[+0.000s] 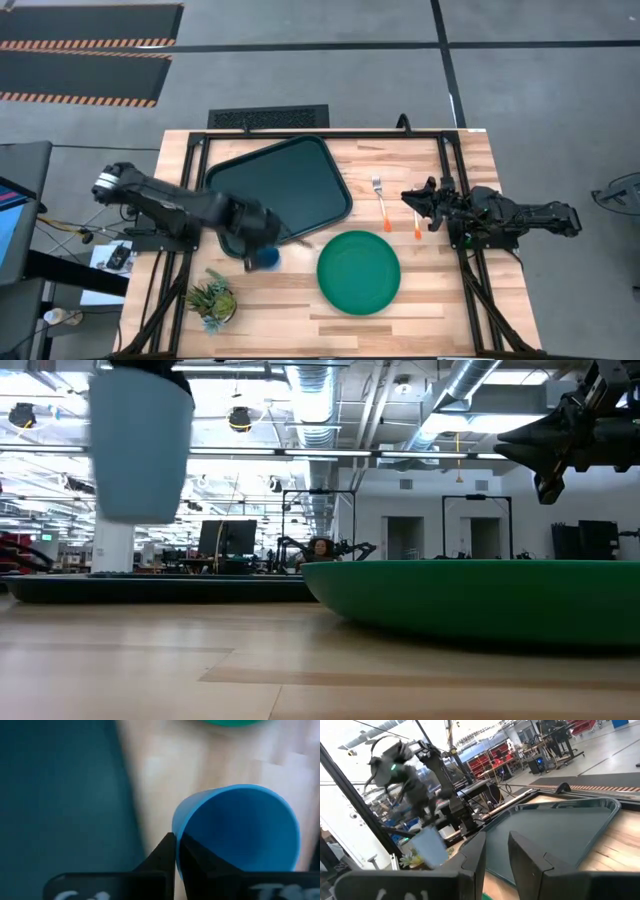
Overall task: Pick and place plate/cup/fork/spoon on tray
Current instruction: Put the blue cup on the top left of the black tray
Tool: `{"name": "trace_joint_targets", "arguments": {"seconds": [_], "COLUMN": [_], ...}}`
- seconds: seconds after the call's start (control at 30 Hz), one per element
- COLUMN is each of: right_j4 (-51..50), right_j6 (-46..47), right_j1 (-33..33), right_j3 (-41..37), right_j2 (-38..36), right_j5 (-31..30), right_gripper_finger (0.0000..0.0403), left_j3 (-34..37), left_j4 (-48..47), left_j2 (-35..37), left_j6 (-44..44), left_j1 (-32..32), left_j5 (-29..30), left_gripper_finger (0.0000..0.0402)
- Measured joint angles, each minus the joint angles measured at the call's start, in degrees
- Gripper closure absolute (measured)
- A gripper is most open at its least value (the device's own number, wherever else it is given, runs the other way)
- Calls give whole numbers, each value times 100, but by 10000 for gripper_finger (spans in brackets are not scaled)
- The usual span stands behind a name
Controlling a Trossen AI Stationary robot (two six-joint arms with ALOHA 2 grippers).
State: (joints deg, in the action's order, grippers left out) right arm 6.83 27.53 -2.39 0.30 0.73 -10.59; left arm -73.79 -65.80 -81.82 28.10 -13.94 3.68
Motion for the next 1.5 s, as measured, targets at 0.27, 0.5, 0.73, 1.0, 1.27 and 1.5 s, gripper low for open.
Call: {"name": "trace_joint_targets", "arguments": {"seconds": [0.27, 0.5, 0.73, 1.0, 1.27, 1.5], "right_j4": [-213, -222, -218, -216, -214, -213], "right_j6": [-13, -13, -12, -53, -55, -52], "right_j1": [0, 0, 0, 0, 0, 0], "right_j3": [0, 0, 0, 0, 0, 0], "right_j2": [-2, 0, 0, 0, 0, 0], "right_j5": [-2, -4, -7, -8, -7, -7], "right_gripper_finger": [295, 295, 295, 294, 295, 295], "left_j3": [188, 378, 866, 1637, 2306, 2322], "left_j4": [-475, -518, -181, 283, 606, 643], "left_j2": [1019, 1266, 1244, 1244, 1246, 1248], "left_j6": [77, -401, -781, -960, -1053, -1141], "left_j1": [2160, 4321, 5733, 6465, 6745, 6774], "left_j5": [946, 1649, 1177, 806, 615, 551], "left_gripper_finger": [401, 401, 401, 401, 401, 401]}}
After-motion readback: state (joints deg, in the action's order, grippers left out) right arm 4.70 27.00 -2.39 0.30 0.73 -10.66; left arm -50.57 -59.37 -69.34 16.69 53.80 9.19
